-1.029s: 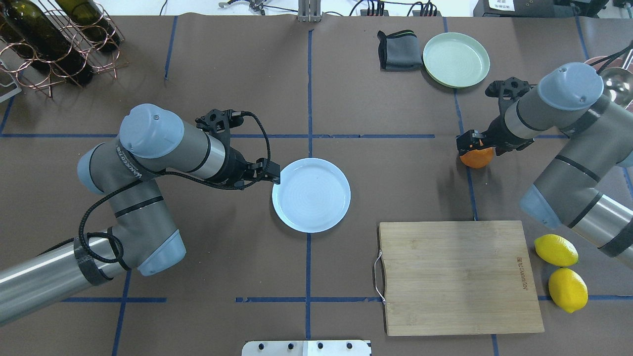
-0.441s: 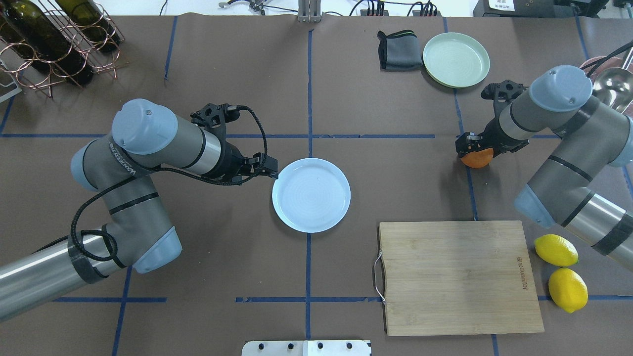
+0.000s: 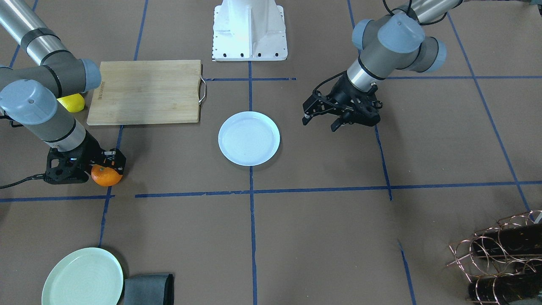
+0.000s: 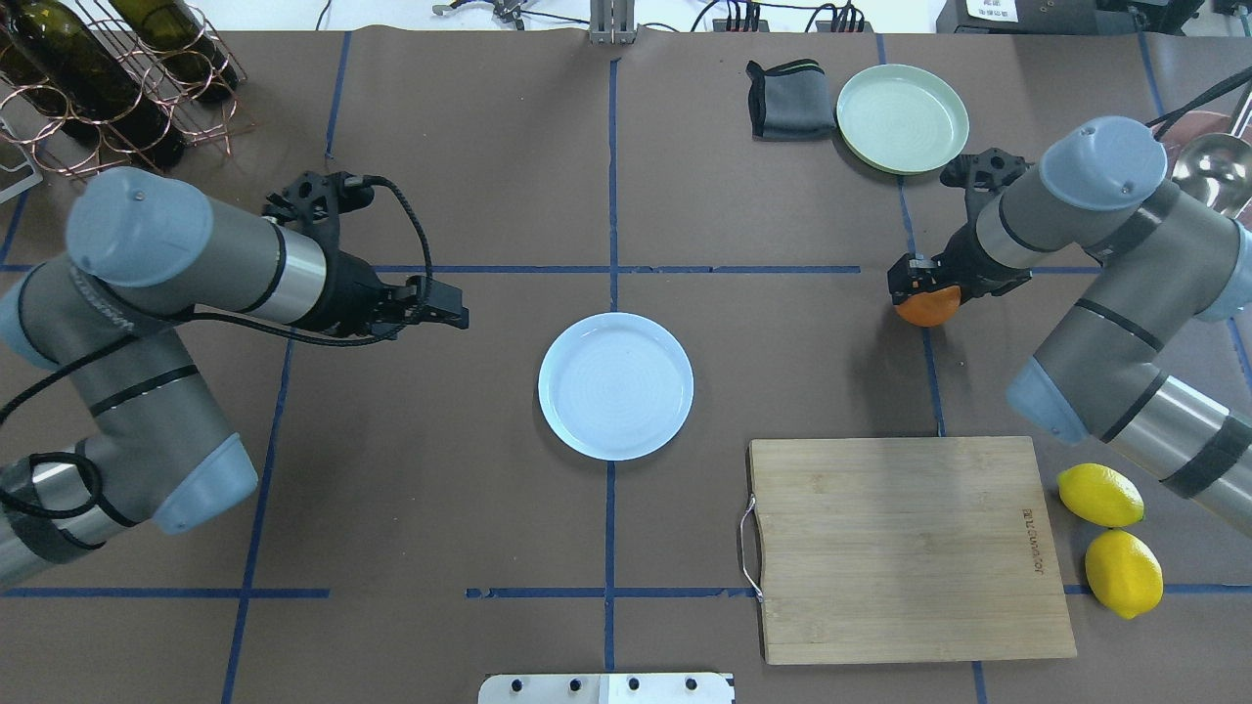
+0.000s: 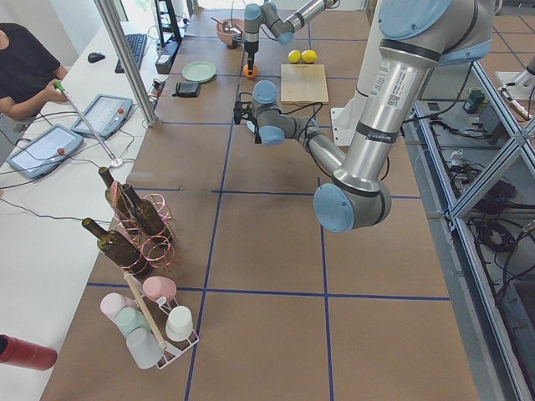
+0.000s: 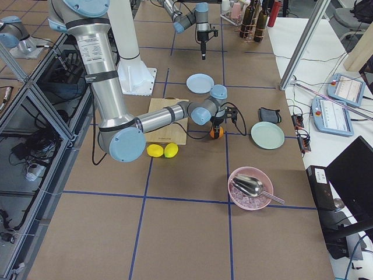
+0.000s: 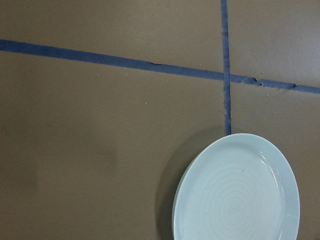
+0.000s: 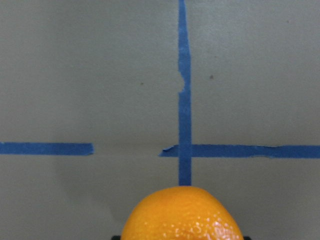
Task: Pick orange to plate
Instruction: 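Carry the orange with the right gripper over the plate while the left arm withdraws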
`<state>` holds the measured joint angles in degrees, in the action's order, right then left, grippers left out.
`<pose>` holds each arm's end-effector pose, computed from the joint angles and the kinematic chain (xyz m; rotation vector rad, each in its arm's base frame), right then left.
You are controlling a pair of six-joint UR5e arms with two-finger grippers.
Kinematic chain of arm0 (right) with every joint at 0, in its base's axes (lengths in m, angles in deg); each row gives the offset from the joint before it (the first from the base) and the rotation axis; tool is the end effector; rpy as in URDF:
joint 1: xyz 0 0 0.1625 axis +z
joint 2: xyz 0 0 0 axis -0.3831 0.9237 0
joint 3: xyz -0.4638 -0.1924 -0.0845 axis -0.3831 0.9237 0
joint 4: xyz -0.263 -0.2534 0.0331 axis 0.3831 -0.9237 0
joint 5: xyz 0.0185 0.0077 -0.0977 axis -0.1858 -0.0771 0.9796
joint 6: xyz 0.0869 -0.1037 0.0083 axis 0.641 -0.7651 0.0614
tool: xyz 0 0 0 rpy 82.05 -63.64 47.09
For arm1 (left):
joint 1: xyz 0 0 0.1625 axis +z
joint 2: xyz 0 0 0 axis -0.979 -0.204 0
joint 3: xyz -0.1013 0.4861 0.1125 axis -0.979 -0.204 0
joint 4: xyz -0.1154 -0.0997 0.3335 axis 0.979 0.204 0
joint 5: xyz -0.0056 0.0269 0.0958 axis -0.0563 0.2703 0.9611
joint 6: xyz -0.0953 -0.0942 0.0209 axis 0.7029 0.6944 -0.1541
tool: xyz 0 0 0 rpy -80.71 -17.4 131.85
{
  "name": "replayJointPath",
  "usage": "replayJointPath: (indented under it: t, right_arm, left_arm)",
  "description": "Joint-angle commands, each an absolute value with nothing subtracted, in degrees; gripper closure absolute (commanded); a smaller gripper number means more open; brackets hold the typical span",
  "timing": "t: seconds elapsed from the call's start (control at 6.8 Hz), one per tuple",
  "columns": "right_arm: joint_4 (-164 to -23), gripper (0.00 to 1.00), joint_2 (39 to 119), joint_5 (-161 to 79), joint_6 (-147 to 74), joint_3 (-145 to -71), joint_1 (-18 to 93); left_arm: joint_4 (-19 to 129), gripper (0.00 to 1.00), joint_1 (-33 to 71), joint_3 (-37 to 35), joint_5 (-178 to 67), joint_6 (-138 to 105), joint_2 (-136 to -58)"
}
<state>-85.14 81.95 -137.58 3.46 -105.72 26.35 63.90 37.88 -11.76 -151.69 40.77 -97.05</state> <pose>-0.3651 -0.5184 0.5665 0.0783 -0.8432 0.0655 0.4225 -0.4510 0.4198 0.1832 1.1992 -0.0560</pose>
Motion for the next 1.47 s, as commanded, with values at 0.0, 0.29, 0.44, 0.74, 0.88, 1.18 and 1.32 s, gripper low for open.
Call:
replayJointPath:
  t: [0.0, 0.29, 0.44, 0.74, 0.88, 1.18, 1.32]
  right_arm:
    - [-85.3, 1.00, 73.9, -138.0, 18.8, -107.6, 22.3]
    - [-85.4, 1.00, 66.9, -134.0, 28.2, -106.9, 15.0]
    - [-85.4, 1.00, 64.2, -130.8, 31.3, -106.5, 11.3]
    - [-85.5, 1.00, 60.6, -126.9, 33.2, -103.9, 7.5]
    - [-85.4, 1.00, 60.3, -125.0, 33.1, -102.9, 6.6]
    - [-85.3, 1.00, 60.4, -124.2, 33.0, -101.7, 5.3]
    - [-85.4, 1.00, 60.4, -124.1, 33.0, -101.6, 4.6]
  left_arm:
    - [63.9, 0.00, 32.7, -14.3, -153.9, 29.6, -90.4]
    - [64.0, 0.00, 23.9, -16.8, -158.3, 16.5, -82.4]
    - [64.0, 0.00, 19.1, -17.6, -158.4, 10.3, -79.2]
    - [64.1, 0.00, 17.9, -18.2, -158.4, 7.5, -77.3]
    - [64.0, 0.00, 17.9, -18.3, -158.4, 7.5, -77.2]
    - [64.1, 0.00, 17.9, -18.3, -158.4, 7.9, -77.1]
    - [64.1, 0.00, 17.9, -18.3, -158.4, 7.9, -77.1]
